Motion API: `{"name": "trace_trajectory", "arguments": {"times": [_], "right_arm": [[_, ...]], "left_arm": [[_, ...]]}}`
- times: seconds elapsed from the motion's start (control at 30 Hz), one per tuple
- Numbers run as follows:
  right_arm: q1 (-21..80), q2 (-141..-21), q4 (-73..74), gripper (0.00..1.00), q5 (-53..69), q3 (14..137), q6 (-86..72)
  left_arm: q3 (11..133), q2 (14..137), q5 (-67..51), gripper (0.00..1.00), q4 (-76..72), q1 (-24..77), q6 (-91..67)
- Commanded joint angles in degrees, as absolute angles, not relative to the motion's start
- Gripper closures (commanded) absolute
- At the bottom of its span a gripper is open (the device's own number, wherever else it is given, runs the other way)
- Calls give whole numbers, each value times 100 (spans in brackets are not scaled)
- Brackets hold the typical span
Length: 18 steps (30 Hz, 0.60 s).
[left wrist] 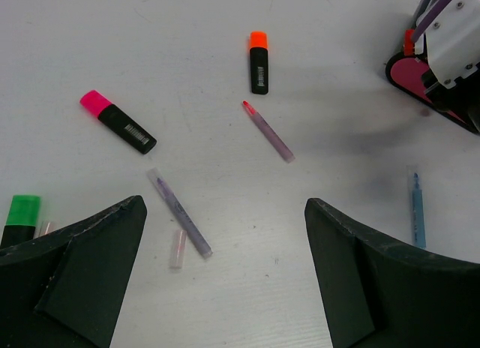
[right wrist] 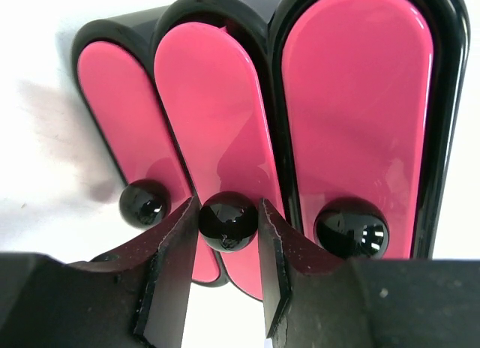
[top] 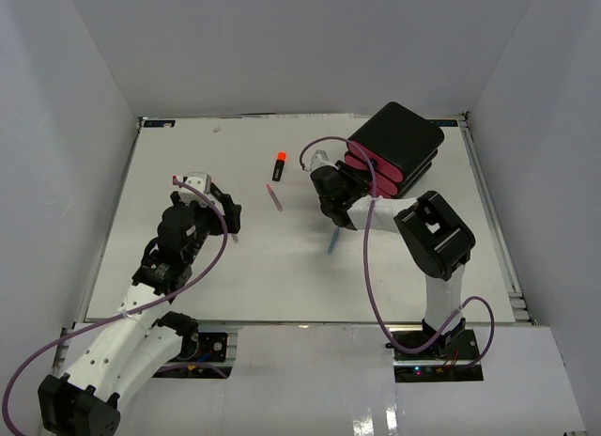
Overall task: Sort the stationery into containers
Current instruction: Open the drawer in the storage box.
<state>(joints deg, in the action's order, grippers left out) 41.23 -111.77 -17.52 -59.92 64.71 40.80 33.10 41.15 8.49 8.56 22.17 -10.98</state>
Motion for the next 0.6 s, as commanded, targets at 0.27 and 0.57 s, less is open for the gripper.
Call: {"name": "trace_trajectory", "arguments": {"times": [0.27, 0.57], "right_arm": [[4798, -10872, -740, 74, -6073, 6354, 2954], [5211, -10872, -9, 74, -6091, 6486, 2049]], "left_arm": [[3313, 4078, 774, 2, 756, 2180, -1063], [3314, 4052, 756, 2, 765, 2180, -1063]]}}
